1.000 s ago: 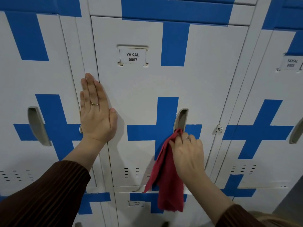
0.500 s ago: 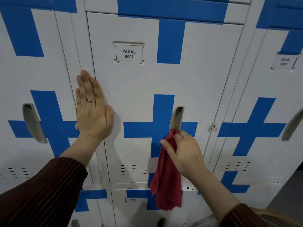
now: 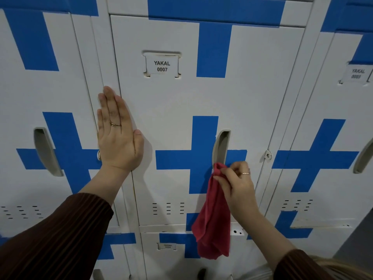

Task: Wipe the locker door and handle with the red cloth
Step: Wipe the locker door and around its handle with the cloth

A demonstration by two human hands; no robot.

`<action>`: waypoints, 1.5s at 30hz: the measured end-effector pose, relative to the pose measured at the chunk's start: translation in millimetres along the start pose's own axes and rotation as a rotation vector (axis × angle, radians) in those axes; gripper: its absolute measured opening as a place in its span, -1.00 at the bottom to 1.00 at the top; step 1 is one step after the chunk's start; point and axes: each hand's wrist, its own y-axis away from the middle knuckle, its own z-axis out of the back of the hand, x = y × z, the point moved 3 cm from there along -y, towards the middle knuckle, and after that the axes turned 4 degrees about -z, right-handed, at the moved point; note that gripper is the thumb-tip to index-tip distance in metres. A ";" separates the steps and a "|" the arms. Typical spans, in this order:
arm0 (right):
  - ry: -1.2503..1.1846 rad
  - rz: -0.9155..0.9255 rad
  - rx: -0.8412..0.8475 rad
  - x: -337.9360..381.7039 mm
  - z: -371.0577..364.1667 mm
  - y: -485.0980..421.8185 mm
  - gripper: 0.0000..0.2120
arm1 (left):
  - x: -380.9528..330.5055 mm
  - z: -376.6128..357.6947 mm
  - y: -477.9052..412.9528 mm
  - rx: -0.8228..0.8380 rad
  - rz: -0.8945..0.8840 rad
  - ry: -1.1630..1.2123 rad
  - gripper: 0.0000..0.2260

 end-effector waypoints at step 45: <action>-0.155 0.000 -0.307 40.7 29.2 -57.9 -0.82 | 1.3 -1.9 1.0 -0.005 -0.005 -0.005 -0.32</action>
